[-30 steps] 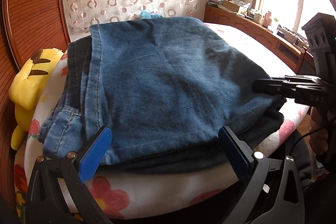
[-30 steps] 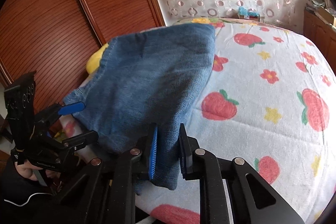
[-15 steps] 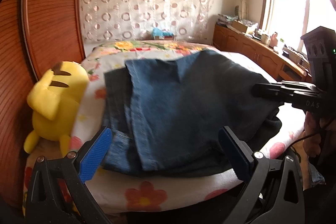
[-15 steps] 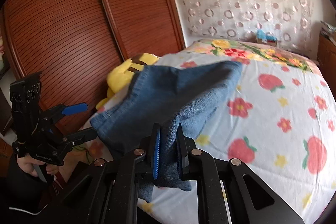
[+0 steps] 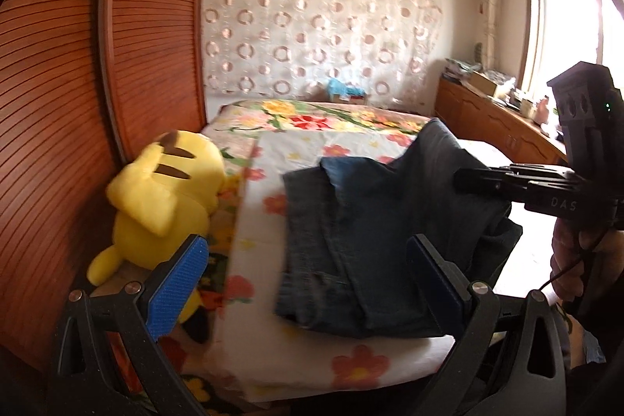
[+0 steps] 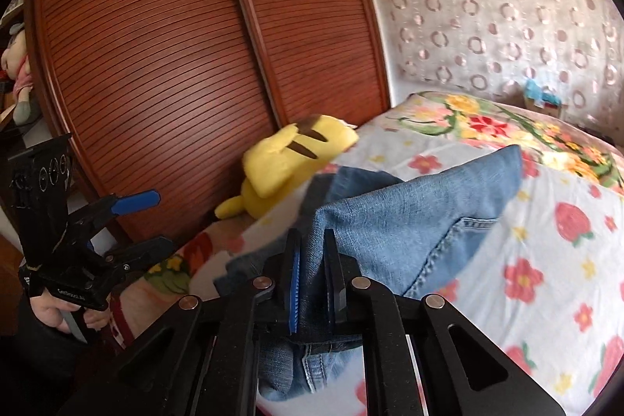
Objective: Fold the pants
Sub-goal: 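Grasp the jeans stack edge with the right gripper and lift it, then fold the lifted jeans half over the stack with the right gripper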
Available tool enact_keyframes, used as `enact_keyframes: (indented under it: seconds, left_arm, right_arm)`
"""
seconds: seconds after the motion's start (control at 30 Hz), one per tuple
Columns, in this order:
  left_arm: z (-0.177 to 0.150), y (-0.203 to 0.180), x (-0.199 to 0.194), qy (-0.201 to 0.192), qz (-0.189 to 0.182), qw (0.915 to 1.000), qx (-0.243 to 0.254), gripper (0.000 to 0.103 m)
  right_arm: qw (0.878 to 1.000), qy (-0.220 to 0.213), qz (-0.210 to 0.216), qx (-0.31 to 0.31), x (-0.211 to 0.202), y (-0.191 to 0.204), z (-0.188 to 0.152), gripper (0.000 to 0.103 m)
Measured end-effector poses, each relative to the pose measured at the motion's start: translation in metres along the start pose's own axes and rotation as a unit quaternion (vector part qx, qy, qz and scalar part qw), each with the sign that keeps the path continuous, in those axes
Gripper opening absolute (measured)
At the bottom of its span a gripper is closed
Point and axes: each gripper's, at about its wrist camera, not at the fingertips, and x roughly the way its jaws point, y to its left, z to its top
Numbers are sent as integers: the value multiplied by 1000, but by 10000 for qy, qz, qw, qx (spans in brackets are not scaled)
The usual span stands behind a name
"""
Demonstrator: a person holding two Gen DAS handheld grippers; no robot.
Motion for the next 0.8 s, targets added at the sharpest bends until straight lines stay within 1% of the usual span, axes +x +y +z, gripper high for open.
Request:
enact_keyframes:
  seconds: [0.13, 0.33, 0.43, 0.53, 0.6, 0.7, 0.8]
  left_arm:
    - [0, 20, -10, -99, 210, 9997, -125, 101]
    - [1, 46, -23, -257, 472, 9981, -307, 101]
    - [0, 53, -26, -273, 552, 9975, -354, 101]
    - [-2, 58, -26, -273, 598, 9970, -398, 101]
    - [-2, 58, -24, -267, 600, 9969, -423, 101]
    - [-2, 59, -23, -253, 587, 9971, -421, 101]
    - [-4, 56, -19, -207, 537, 9975, -400, 101]
  right_arm:
    - [9997, 127, 171, -101, 30, 6, 10, 9]
    - [9974, 506, 481, -194, 77, 19, 11, 9]
    - [9939, 822, 706, -192, 103, 26, 4, 9]
    - [9907, 1126, 743, -171, 128, 26, -8, 9]
    - [9883, 1271, 846, -40, 145, 20, -13, 9]
    - [9877, 1256, 926, 35, 159, 16, -12, 9]
    - [9888, 1228, 846, 68, 157, 11, -7, 9]
